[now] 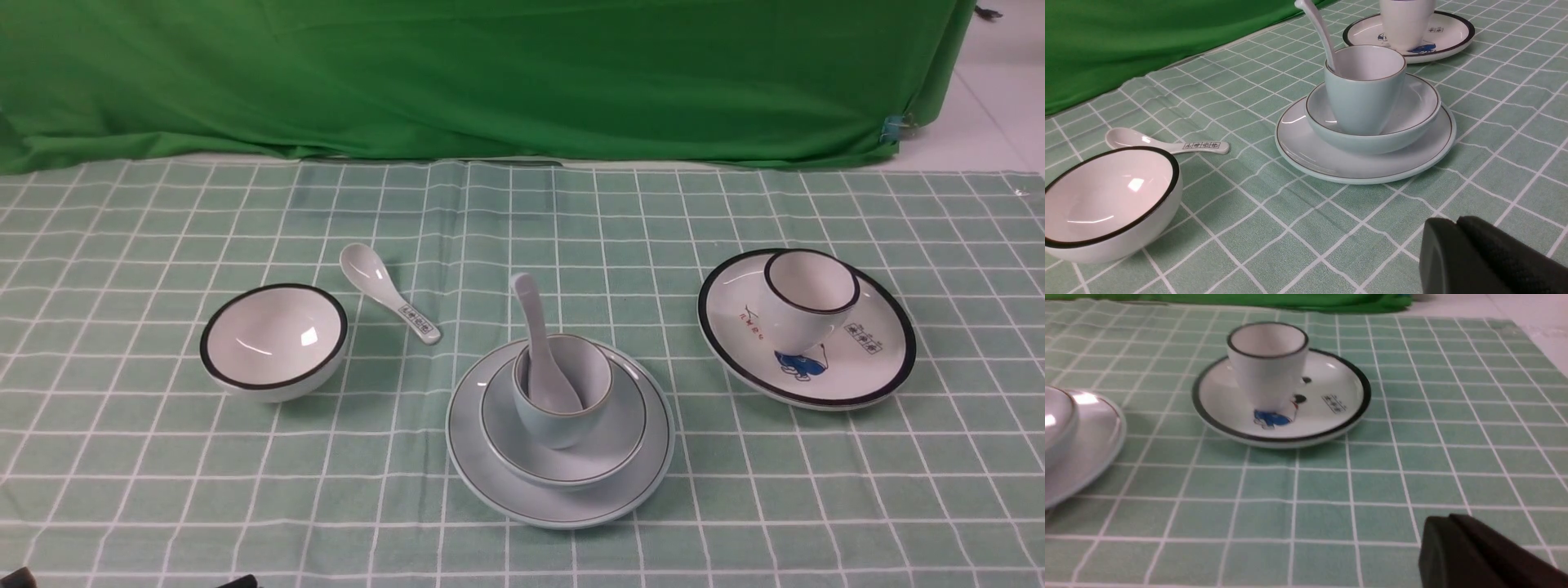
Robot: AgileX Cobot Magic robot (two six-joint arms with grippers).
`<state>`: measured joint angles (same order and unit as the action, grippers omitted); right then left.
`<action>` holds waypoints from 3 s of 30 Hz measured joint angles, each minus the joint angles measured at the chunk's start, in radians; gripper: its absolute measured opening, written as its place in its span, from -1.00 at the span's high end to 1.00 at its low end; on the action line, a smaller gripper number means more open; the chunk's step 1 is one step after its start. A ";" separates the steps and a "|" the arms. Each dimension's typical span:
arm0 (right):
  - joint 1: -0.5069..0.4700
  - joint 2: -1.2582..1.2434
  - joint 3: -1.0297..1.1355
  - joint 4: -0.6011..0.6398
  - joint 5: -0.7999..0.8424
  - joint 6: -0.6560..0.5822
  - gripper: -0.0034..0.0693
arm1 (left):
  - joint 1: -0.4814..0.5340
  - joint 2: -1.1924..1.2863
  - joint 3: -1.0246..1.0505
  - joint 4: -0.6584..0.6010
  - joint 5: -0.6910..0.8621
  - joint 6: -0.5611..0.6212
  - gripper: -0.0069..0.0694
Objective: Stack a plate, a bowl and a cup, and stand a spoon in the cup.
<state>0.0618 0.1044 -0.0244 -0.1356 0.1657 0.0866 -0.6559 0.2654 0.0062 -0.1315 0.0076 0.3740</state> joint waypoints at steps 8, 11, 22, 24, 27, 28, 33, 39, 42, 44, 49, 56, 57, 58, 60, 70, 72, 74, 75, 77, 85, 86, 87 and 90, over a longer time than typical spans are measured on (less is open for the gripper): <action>-0.021 -0.102 0.031 -0.004 0.077 -0.058 0.86 | 0.000 -0.001 0.000 0.002 0.000 0.000 0.79; -0.021 -0.103 0.031 -0.005 0.079 -0.074 0.86 | 0.000 -0.001 0.000 0.002 0.000 0.000 0.79; -0.021 -0.103 0.031 -0.006 0.080 -0.076 0.84 | 0.000 -0.001 0.000 0.002 0.000 0.000 0.79; -0.021 -0.103 0.031 -0.006 0.080 -0.076 0.84 | 0.000 -0.001 0.000 0.002 0.000 0.000 0.79; -0.021 -0.103 0.031 -0.006 0.080 -0.076 0.82 | 0.000 -0.001 0.000 0.002 0.000 0.000 0.79; -0.021 -0.103 0.031 -0.006 0.080 -0.076 0.81 | 0.000 -0.001 0.000 0.002 0.000 0.000 0.79; -0.021 -0.103 0.031 -0.006 0.080 -0.076 0.77 | 0.000 -0.001 0.000 0.002 0.000 0.000 0.78; -0.021 -0.103 0.031 -0.006 0.080 -0.076 0.73 | 0.010 -0.001 0.000 0.035 -0.022 0.001 0.77; -0.021 -0.103 0.031 -0.006 0.080 -0.076 0.72 | 0.115 -0.018 0.000 0.026 -0.115 0.001 0.77; -0.021 -0.103 0.031 -0.006 0.080 -0.076 0.70 | 0.215 -0.047 0.000 -0.006 -0.163 -0.026 0.77; -0.021 -0.103 0.031 -0.006 0.080 -0.076 0.65 | 0.495 -0.195 0.000 -0.028 -0.075 -0.144 0.77; -0.021 -0.103 0.031 -0.006 0.081 -0.076 0.59 | 0.673 -0.264 0.001 -0.051 0.241 -0.198 0.77; -0.021 -0.103 0.031 -0.006 0.081 -0.076 0.58 | 0.676 -0.264 0.001 -0.054 0.240 -0.199 0.77; -0.021 -0.103 0.031 -0.006 0.081 -0.076 0.58 | 0.676 -0.264 0.001 -0.055 0.239 -0.199 0.77; -0.021 -0.103 0.031 -0.006 0.081 -0.076 0.57 | 0.676 -0.264 0.001 -0.055 0.233 -0.199 0.77; -0.021 -0.103 0.031 -0.006 0.081 -0.076 0.52 | 0.676 -0.264 0.001 -0.055 0.229 -0.199 0.77; -0.021 -0.103 0.031 -0.006 0.081 -0.076 0.51 | 0.676 -0.264 0.001 -0.055 0.228 -0.199 0.77; -0.021 -0.103 0.031 -0.006 0.081 -0.076 0.51 | 0.676 -0.264 0.001 -0.055 0.227 -0.199 0.77; -0.021 -0.103 0.031 -0.006 0.081 -0.076 0.51 | 0.676 -0.264 0.001 -0.055 0.227 -0.199 0.77; -0.021 -0.103 0.031 -0.006 0.081 -0.076 0.50 | 0.676 -0.264 0.001 -0.055 0.227 -0.199 0.77; -0.021 -0.103 0.031 -0.006 0.081 -0.076 0.46 | 0.676 -0.264 0.001 -0.055 0.226 -0.200 0.77; -0.021 -0.103 0.031 -0.006 0.081 -0.076 0.46 | 0.676 -0.264 0.001 -0.055 0.226 -0.200 0.77; -0.021 -0.103 0.031 -0.006 0.081 -0.076 0.46 | 0.676 -0.264 0.001 -0.055 0.226 -0.200 0.77; -0.021 -0.103 0.031 -0.006 0.081 -0.076 0.44 | 0.676 -0.264 0.001 -0.055 0.226 -0.200 0.77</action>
<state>0.0409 0.0010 0.0062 -0.1415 0.2465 0.0105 0.0206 0.0010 0.0073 -0.1861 0.2333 0.1740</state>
